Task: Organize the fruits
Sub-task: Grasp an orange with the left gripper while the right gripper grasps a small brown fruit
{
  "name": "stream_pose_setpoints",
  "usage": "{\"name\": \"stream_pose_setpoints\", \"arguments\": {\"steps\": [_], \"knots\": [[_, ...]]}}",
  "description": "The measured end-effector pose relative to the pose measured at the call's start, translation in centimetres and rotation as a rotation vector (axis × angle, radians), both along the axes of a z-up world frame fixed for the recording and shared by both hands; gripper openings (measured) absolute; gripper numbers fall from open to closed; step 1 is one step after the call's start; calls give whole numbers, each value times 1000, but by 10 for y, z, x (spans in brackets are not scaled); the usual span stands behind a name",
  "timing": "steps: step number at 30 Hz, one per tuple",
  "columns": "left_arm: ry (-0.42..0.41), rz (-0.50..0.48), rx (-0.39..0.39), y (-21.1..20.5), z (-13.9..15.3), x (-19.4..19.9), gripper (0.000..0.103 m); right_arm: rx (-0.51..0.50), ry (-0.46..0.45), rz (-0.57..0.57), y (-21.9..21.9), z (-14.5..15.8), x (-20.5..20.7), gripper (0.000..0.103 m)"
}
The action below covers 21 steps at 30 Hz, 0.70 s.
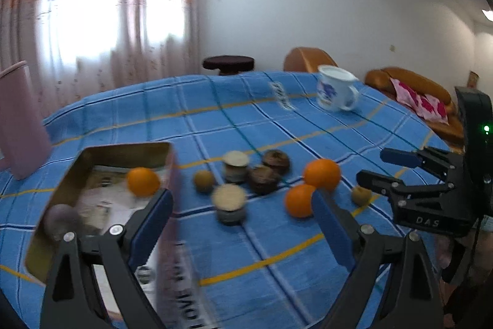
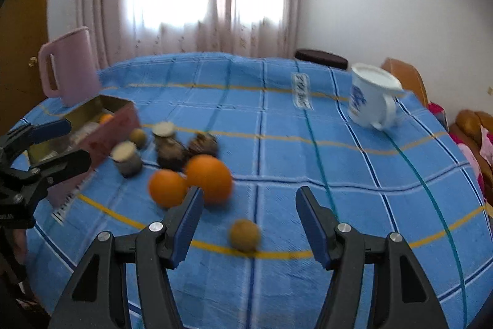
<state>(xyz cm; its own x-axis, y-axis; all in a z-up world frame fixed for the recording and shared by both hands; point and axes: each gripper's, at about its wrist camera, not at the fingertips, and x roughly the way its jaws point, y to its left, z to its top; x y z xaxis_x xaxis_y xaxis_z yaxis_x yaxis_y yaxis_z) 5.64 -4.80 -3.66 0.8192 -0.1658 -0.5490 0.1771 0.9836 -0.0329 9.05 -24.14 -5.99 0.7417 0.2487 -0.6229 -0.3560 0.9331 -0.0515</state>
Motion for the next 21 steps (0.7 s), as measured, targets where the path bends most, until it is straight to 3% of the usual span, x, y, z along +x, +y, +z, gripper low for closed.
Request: {"name": "stream_pose_setpoints", "arguments": {"steps": [6,8,11,13,17,21], "knots": [[81,-55,13,-25,-13,23,90,9,67,29,-7,-16,3,61],[103,-65,13,-30,-17,29,82,10,89,38,-7,-18,4,52],[148,-95,11,-36,-23,37,71,5,130,64,-4,-24,6,48],[163,-117,14,-42,-25,39,63,7,145,73,-3,-26,6,40],[223,-146,11,-50,-32,48,59,-12,154,85,2,-29,7,31],[251,-158,7,-53,-35,52,59,-28,153,98,5,-29,5,29]]}}
